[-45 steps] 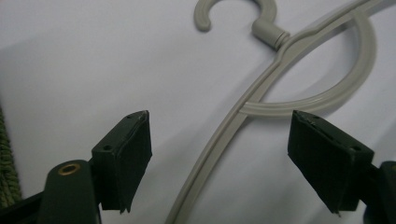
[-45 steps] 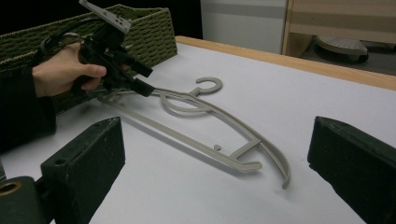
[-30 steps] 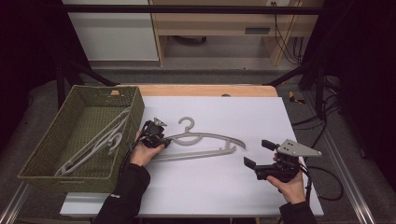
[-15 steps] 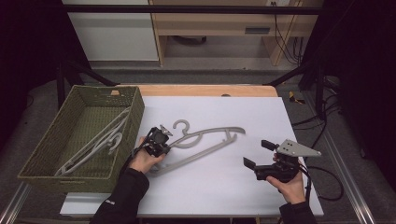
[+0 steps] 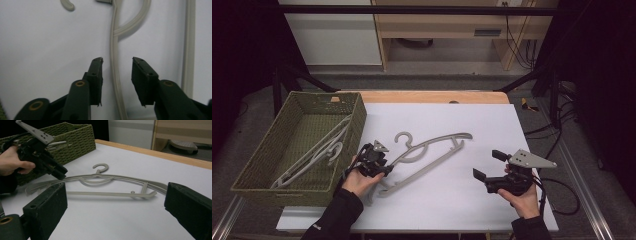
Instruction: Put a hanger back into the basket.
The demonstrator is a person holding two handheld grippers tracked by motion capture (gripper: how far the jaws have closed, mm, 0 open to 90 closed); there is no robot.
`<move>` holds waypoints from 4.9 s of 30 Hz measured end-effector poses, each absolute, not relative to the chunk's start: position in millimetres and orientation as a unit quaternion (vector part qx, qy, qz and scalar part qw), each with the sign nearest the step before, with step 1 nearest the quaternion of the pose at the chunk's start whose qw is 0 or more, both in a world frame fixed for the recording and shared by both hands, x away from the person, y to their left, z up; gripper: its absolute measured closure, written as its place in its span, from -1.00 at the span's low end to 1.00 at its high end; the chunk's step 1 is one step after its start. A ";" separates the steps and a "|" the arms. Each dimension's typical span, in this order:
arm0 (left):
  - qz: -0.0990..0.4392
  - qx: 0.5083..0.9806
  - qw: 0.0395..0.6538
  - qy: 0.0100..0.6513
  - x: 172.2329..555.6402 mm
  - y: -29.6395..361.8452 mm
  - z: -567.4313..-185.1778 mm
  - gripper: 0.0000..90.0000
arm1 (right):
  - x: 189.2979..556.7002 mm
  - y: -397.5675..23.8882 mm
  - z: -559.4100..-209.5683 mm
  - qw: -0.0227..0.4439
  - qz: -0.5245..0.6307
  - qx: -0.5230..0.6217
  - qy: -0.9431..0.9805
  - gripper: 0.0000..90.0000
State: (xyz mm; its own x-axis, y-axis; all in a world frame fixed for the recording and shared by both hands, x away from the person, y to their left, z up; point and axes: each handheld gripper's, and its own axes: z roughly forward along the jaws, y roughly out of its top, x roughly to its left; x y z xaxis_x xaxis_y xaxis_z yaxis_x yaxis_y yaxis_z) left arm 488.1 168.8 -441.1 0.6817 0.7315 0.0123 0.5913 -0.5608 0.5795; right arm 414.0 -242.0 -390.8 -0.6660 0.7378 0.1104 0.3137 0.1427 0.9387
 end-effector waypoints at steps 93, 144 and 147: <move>0.172 0.856 0.268 0.407 469.2 165.6 -464.2 0.57 | 411.8 -246.1 -389.3 0.192 0.549 0.360 0.729 -0.89; 0.207 0.836 0.340 0.377 434.3 176.6 -392.7 0.85 | 410.0 -256.0 -386.2 0.197 0.555 0.365 0.721 -0.89; 0.225 0.824 0.357 0.378 428.5 182.9 -376.6 0.85 | 409.0 -258.1 -384.9 0.198 0.558 0.368 0.717 -0.89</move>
State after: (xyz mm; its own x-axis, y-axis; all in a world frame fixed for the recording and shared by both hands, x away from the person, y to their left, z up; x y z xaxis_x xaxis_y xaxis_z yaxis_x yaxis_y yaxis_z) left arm 428.5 182.9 -376.6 0.6131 0.7834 0.1020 0.4614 -0.4600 0.7586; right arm 409.0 -258.1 -384.9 -0.6509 0.7486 0.1265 0.3061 0.1062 0.9461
